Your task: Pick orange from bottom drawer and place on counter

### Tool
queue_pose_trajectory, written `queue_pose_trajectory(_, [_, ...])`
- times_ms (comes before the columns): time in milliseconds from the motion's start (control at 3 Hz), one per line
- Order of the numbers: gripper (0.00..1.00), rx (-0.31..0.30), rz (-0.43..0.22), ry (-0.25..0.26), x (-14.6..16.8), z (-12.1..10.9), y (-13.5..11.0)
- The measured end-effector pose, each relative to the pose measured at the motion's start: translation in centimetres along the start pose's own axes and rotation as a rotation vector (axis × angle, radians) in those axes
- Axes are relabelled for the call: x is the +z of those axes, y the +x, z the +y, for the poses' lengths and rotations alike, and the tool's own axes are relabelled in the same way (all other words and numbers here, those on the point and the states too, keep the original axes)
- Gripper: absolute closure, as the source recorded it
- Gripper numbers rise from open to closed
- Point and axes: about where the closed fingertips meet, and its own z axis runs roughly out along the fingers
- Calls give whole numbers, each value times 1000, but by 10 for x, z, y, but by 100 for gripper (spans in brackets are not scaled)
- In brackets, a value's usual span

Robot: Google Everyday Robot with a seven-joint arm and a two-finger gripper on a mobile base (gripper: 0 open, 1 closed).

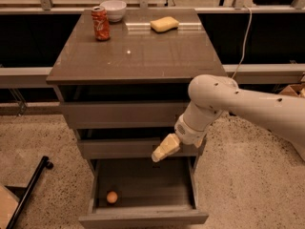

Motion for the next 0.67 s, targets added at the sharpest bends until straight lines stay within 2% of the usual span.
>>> queue_pose_trajectory(667, [0, 36, 81, -74, 81, -1, -3])
